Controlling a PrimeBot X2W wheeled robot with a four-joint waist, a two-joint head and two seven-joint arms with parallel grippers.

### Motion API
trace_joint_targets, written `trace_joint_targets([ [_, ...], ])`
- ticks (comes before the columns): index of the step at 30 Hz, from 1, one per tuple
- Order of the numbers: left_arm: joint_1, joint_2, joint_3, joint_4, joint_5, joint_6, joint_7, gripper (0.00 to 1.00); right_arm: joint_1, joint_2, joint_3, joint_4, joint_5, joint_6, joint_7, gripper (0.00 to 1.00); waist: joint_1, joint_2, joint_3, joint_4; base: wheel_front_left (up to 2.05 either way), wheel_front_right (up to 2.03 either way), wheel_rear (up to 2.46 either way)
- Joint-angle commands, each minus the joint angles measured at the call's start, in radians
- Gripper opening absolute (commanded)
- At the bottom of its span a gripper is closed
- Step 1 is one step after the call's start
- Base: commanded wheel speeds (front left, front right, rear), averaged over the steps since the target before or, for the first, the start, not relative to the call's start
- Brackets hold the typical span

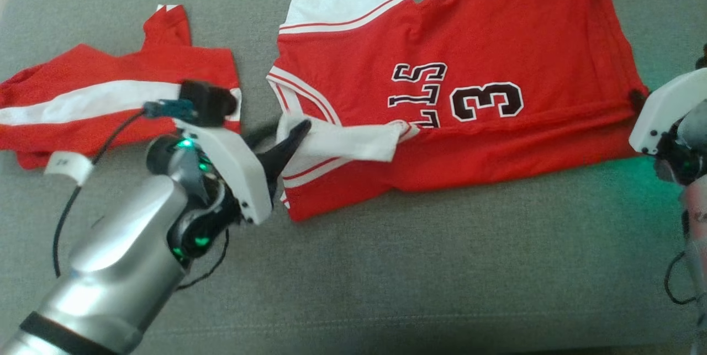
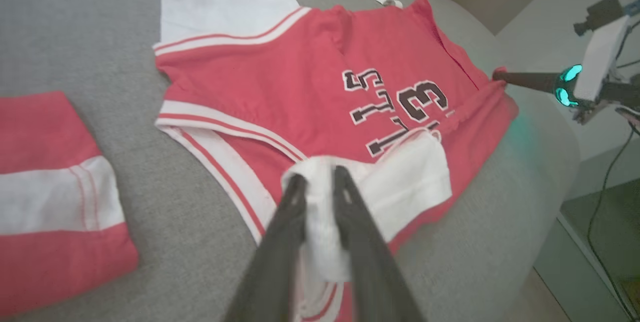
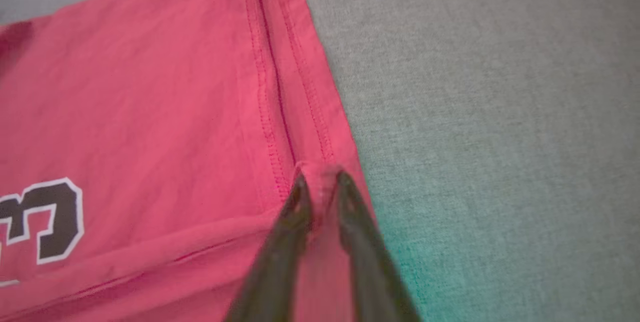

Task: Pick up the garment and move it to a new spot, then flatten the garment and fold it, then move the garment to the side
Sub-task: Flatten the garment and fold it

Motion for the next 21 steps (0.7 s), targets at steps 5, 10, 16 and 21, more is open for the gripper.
trace_joint_targets([
  [5,-0.082,-0.023,0.144,0.04,0.006,0.058,-0.177,1.0,-0.018,0.002,0.044,-0.104,0.066,0.007,-0.217,1.0,-0.0001,0.0,-0.022,-0.01,0.0,0.0,0.0],
  [10,-0.073,-0.046,0.197,0.048,0.009,0.077,-0.305,1.0,0.022,0.005,0.084,-0.178,0.122,0.007,-0.391,1.0,-0.0001,0.0,-0.052,-0.021,0.0,0.0,0.0],
  [16,-0.002,-0.086,0.293,0.004,0.024,0.129,-0.431,1.0,0.127,0.0,0.184,-0.32,0.145,0.007,-0.651,1.0,-0.0001,0.0,-0.111,-0.034,0.0,0.0,0.0],
  [21,0.121,-0.139,0.379,-0.102,0.189,0.181,-0.44,1.0,0.245,0.013,0.189,-0.424,0.067,0.007,-0.753,1.0,-0.0001,0.0,-0.15,-0.04,0.0,0.0,0.0],
])
